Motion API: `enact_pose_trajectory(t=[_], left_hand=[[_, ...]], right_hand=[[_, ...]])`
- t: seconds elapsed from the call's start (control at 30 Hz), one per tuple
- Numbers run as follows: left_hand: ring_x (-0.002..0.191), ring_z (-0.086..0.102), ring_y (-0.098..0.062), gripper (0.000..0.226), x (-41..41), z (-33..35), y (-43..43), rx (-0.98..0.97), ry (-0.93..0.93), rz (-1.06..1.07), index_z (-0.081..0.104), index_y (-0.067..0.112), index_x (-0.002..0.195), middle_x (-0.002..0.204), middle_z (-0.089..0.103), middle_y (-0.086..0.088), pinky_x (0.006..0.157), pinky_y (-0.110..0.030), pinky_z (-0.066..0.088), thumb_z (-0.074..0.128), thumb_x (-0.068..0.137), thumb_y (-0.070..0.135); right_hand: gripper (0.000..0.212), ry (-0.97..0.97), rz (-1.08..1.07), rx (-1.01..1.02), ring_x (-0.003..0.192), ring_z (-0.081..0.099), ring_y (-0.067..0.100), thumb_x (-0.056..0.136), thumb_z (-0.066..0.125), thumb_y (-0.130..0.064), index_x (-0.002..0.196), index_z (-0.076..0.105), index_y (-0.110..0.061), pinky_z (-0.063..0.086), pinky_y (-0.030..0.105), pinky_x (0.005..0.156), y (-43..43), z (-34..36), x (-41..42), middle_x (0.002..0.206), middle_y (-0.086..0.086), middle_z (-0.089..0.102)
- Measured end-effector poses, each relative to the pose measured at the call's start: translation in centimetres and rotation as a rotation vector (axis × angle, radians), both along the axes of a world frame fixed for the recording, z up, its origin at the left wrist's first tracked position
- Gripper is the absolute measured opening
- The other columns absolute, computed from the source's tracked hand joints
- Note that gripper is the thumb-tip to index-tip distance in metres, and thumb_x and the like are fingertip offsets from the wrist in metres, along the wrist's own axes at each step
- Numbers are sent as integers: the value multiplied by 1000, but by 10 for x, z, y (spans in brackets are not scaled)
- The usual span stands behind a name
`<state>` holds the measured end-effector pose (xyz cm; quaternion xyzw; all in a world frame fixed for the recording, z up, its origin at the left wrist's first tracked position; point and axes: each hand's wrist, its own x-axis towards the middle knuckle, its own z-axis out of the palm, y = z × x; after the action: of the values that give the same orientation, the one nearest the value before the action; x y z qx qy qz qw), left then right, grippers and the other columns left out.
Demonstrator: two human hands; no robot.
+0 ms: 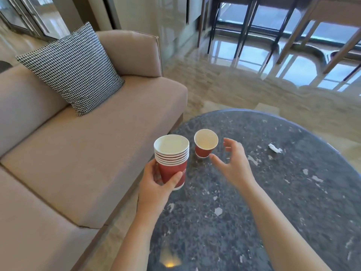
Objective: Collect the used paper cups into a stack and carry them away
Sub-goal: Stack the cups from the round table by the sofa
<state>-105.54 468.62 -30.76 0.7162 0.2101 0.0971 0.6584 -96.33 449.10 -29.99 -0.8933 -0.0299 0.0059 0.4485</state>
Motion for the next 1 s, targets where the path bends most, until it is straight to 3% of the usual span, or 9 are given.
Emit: enact_pose_trajectory(t=[0.23,0.5,0.63,0.87,1.0], left_hand=[[93,60,8,72,28,-3,2,-27,20,-26,52,41,98,103,62,21,73,-7,49,77,37,69],[97,58,8,57,41,-11,7,29,44,-42,49,45,101,108,59,21,77,-18,48,74,51,52],[93,57,13,57,42,-13,8,29,61,-33,49,47,100,105,59,24,70,-10,48,74,50,55],[98,56,10,60,42,-15,6,44,81,-36,47,48,102,107,56,27,71,-9,47,72,48,58],[93,53,20,55,39,-13,9,79,87,-60,46,53,100,103,55,32,67,-2,44,76,54,52]], right_hand=[[83,54,1,-71,123,40,18,70,74,-41,137,32,-14,36,35,102,9,-15,34,134,5,39],[90,64,63,-100,125,34,16,67,76,-46,139,29,-19,29,27,95,22,-33,50,135,1,35],[89,67,55,-95,123,35,16,68,76,-43,139,28,-19,28,25,93,25,-39,53,134,1,36],[83,61,17,-59,119,39,15,71,74,-39,138,30,-17,31,25,90,27,-40,53,131,1,39],[81,52,-24,-28,111,37,7,71,74,-38,137,31,-16,30,24,89,25,-36,48,133,1,39]])
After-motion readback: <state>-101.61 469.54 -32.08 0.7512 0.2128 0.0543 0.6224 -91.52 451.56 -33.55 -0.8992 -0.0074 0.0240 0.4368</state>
